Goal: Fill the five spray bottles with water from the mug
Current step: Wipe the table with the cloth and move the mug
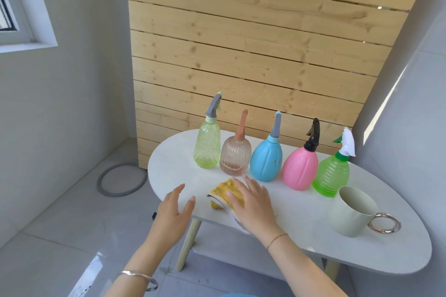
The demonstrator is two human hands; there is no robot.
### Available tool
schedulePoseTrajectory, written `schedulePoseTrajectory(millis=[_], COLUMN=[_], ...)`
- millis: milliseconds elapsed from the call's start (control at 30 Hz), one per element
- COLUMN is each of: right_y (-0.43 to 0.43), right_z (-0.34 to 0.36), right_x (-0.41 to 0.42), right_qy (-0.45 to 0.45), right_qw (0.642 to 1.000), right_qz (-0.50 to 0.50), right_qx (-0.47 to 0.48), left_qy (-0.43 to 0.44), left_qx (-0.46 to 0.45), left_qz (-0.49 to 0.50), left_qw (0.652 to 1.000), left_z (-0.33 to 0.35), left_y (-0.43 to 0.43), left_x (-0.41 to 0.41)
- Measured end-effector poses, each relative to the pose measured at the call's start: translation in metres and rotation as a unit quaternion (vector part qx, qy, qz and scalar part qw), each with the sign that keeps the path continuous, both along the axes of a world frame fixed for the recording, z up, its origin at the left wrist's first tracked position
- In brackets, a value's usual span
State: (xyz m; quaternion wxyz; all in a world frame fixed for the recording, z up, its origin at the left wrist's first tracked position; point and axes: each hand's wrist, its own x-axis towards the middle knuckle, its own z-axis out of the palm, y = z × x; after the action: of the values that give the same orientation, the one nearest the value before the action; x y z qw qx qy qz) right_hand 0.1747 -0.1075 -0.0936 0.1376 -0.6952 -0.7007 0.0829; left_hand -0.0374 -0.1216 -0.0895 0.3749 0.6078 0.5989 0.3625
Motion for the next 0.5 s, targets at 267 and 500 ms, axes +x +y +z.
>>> schedulePoseTrajectory(millis=[267,500], right_y=[-0.009,0.055], right_z=[-0.019,-0.015], right_x=[-0.027,-0.093], right_qy=[-0.008,0.002], right_qw=[0.999,0.992], right_qz=[-0.013,0.114], right_qx=[-0.036,-0.061], left_qy=[0.100,0.241], left_qx=[0.065,0.054], left_qz=[-0.061,-0.051], left_qw=[0.991,0.968], left_z=[-0.009,-0.027], left_y=[0.005,0.039], left_x=[-0.001,-0.027])
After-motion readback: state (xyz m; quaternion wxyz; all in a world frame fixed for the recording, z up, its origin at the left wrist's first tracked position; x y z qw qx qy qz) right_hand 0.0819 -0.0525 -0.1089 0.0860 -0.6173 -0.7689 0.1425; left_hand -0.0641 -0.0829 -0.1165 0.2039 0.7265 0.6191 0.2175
